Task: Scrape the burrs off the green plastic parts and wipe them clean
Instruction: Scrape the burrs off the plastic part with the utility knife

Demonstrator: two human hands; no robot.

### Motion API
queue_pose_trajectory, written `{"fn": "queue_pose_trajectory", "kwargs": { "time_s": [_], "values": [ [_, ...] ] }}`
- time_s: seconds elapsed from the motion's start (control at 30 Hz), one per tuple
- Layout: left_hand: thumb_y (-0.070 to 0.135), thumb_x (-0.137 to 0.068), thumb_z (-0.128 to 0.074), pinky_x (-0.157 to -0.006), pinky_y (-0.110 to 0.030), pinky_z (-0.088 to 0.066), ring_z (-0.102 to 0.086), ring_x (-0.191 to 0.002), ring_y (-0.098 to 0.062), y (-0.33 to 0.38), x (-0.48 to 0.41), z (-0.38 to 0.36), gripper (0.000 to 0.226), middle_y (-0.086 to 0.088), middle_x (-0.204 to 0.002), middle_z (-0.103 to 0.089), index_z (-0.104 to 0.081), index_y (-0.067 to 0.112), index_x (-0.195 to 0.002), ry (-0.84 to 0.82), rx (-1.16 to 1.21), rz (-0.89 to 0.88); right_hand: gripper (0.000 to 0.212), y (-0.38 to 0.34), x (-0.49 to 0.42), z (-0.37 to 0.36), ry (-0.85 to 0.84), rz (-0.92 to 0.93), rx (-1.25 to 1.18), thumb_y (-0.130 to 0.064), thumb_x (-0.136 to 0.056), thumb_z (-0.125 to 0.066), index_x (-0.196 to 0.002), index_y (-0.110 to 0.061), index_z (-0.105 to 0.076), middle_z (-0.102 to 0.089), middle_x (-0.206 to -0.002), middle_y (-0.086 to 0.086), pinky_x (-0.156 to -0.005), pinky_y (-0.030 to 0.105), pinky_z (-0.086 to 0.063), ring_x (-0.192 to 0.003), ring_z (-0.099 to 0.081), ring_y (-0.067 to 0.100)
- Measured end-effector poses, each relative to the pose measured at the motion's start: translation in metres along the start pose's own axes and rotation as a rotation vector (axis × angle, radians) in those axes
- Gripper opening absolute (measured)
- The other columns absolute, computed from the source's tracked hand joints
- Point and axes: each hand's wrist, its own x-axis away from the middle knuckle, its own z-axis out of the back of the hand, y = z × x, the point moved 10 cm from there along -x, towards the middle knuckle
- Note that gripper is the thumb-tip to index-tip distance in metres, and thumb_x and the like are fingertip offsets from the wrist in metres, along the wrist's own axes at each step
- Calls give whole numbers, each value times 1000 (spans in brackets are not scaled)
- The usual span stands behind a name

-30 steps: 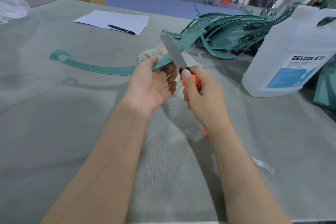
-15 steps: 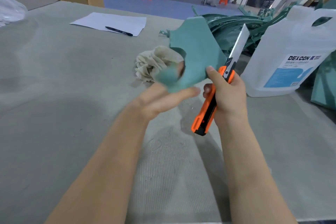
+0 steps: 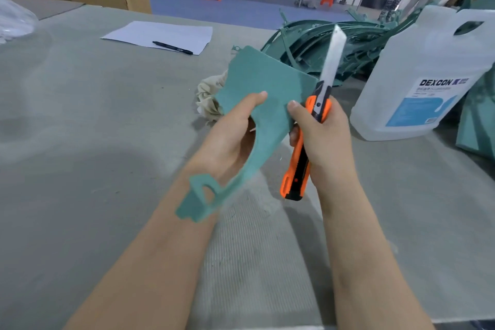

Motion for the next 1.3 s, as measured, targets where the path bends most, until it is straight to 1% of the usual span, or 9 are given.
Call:
{"fn": "queue_pose_trajectory", "kwargs": {
  "time_s": [0.07,0.13,0.2,0.33,0.5,0.6,0.8,1.03,1.3],
  "values": [
    [32,-95,-51,-47,-17,-48,-66,-54,-13,-2,1,8,28,-2,-73,-73,-70,13,-89,98,61,15,20,0,1,-6,-42,-3,54,-20,-92,-64,-82,-17,-47,-49,-67,3,-47,22,-43,-45,-46,11],
    [28,-94,-51,-51,-19,-51,-63,-52,-14,3,2,18,35,-2,-69,-70,-74,12,-72,168,124,-25,14,1,1,-8,-69,-7,102,-35,-94,-60,-91,-24,-52,-53,-76,10,-47,21,-44,-46,-48,10],
    [24,-91,-51,-58,-25,-48,-59,-51,-15,9,3,24,41,-3,-62,-65,-72,12,-57,216,237,-59,24,1,0,-9,-78,10,215,-45,-97,-49,-94,-23,-54,-60,-77,6,-47,22,-45,-45,-51,8],
    [17,-88,-57,-54,-18,-51,-58,-48,-11,9,3,35,15,-3,-66,-64,-60,10,-74,297,562,-72,45,3,1,-14,-104,47,299,-45,-100,-44,-83,-5,-57,-54,-56,-3,-44,24,-44,-43,-50,9],
    [10,-87,-61,-46,-15,-46,-54,-41,-7,9,3,29,17,-1,-62,-62,-62,9,-69,246,566,-58,55,-3,4,-22,-141,144,349,-46,-98,-46,-79,5,-50,-52,-58,15,-45,29,-46,-45,-51,14],
    [10,-88,-58,-46,-15,-44,-52,-41,-6,11,3,23,34,-1,-60,-63,-66,8,-55,185,598,-57,57,-3,6,-27,-157,156,351,-48,-97,-46,-77,4,-48,-54,-60,20,-48,35,-47,-44,-53,17],
    [12,-88,-56,-46,-15,-42,-50,-42,-5,10,3,18,42,0,-59,-64,-67,8,-47,135,598,-44,56,0,8,-31,-193,136,385,-49,-98,-44,-72,0,-46,-53,-53,4,-53,40,-47,-47,-52,17],
    [9,-67,-62,-46,-17,-42,-50,-42,-5,11,5,13,19,0,-60,-64,-67,8,-49,92,619,-42,50,-1,7,-32,-184,135,382,-48,-99,-42,-66,-10,-43,-49,-49,0,-49,31,-41,-43,-48,14],
    [8,-63,-64,-45,-17,-45,-52,-43,-7,11,6,10,11,-2,-60,-64,-68,4,-54,77,682,-38,48,4,10,-36,-212,87,307,-49,-99,-43,-66,-13,-44,-48,-50,-1,-44,23,-40,-43,-46,13]
  ]
}}
